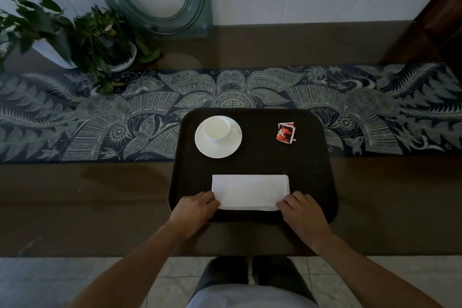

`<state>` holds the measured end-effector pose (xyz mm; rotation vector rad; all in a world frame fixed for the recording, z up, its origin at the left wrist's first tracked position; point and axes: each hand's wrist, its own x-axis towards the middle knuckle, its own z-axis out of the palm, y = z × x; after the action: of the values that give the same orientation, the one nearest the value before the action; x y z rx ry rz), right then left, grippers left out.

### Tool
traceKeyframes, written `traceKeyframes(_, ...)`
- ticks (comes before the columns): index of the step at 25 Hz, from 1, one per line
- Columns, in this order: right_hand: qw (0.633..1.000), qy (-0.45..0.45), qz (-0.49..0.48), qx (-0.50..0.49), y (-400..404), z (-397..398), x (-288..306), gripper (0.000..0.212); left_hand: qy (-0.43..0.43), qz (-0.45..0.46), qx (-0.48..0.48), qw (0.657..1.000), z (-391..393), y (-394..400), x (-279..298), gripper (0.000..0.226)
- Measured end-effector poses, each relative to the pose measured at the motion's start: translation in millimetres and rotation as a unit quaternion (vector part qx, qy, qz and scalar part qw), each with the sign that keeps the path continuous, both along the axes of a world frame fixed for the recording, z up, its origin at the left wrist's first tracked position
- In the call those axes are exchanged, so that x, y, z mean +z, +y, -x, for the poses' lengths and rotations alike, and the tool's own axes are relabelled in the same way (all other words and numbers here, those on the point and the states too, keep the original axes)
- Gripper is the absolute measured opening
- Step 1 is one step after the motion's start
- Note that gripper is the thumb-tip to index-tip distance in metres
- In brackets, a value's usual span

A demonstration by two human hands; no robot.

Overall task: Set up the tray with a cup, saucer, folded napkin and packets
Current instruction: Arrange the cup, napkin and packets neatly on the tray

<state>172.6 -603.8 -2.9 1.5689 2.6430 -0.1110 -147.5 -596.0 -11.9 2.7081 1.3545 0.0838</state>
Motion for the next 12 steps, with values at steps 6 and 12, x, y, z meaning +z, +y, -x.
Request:
traceKeyframes(6,1.0,0.005,-0.004,-0.011,-3.9,-5.6,-0.7,0.04,0.013,0.003,0.009,1.0,-1.0,-3.6,2.1,0.013)
traceKeyframes(12,0.999,0.021,-0.008,-0.047,-7.5,-1.9,2.2,0.043,0.001,0.003,0.04,0.999,-2.2,-5.5,-3.0,0.017)
